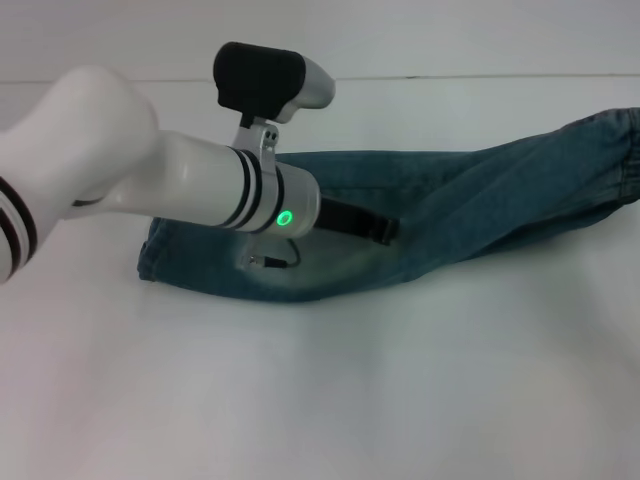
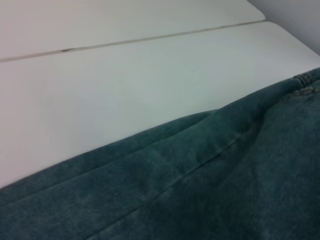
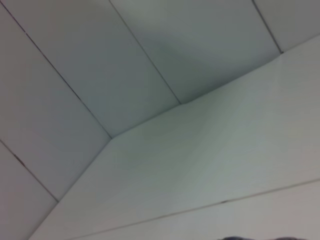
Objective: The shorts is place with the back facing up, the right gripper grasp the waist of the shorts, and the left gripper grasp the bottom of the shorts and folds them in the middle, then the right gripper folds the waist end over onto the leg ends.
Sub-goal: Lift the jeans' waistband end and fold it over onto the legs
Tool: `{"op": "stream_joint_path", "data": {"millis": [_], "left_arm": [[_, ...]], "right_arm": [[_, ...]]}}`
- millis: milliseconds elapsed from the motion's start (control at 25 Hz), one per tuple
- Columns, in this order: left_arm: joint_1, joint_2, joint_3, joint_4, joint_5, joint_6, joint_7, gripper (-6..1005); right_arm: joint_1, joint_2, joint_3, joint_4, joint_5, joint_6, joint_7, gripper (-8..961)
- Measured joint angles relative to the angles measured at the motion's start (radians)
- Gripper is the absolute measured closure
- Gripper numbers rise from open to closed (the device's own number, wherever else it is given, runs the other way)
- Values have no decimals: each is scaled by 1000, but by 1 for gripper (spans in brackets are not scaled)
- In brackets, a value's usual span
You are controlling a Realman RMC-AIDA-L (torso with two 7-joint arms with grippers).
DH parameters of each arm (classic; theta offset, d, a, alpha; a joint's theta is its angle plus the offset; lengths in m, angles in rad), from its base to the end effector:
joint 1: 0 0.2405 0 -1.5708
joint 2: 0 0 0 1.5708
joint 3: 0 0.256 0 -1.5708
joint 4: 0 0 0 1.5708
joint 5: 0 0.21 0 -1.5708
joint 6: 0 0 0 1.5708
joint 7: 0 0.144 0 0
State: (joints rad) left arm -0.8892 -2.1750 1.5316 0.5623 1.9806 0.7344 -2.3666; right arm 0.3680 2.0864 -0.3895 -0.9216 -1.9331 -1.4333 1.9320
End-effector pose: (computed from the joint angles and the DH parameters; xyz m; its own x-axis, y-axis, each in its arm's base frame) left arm -0.1441 0.3994 -0.1373 0.6896 0.6865 0.2305 0.7235 -0.6393 -0.2604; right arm 0.3296 0.3214 0.1046 0.3138 -0.4958 -0.8098 -0.9270 -0.3446 -0.1482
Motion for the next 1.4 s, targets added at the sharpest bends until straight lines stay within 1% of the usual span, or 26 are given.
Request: {"op": "stream_joint_path", "data": {"millis": [240,400,720,960,1120,1400], "left_arm": [[-1,0,59,-11,-62,0,14,962],[-1,0,74,-12,-80,19,29,962],[5,0,72,-16,-137,84,97,962],[4,0,66,-22,-142,104,119,963],[6,0,63,-22,-144,115,133,963],[6,0,65,-26,-186,150,177,963]], "right_arm": [[20,1,-29,-62,0,-15,41,869],[40,2,-54,-95,0,-20,69,867],[98,1,-113,-135,0,-20,111,862],[153,-3,-179,-185,-7,-17,160,859],[193,-5,-209,-193,-10,-21,183,856],[238,-8,-260,-195,-16,-18,201,852]]}}
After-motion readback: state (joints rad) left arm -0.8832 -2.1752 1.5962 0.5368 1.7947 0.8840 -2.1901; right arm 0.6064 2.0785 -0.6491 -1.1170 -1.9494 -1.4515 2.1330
